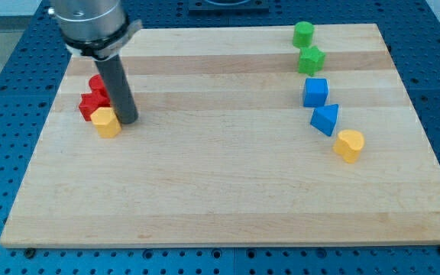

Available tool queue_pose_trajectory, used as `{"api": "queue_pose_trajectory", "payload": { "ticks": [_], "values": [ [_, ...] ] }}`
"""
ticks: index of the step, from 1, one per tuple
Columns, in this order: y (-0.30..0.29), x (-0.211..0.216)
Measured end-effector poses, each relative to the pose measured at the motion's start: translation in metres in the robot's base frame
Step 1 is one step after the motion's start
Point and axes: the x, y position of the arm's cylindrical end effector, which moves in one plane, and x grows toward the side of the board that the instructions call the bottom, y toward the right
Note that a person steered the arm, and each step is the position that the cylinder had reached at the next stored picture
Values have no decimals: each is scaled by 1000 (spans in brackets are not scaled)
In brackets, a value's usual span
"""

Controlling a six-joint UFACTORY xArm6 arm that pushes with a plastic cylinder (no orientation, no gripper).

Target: Move the heart towards the left

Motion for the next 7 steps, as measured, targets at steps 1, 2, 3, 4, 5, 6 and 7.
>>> {"api": "queue_pose_trajectory", "payload": {
  "ticks": [1, 2, 3, 4, 5, 6, 7],
  "values": [
    [-17, 1],
    [-12, 8],
    [-12, 8],
    [15, 8],
    [130, 7],
    [184, 40],
    [216, 132]
  ]
}}
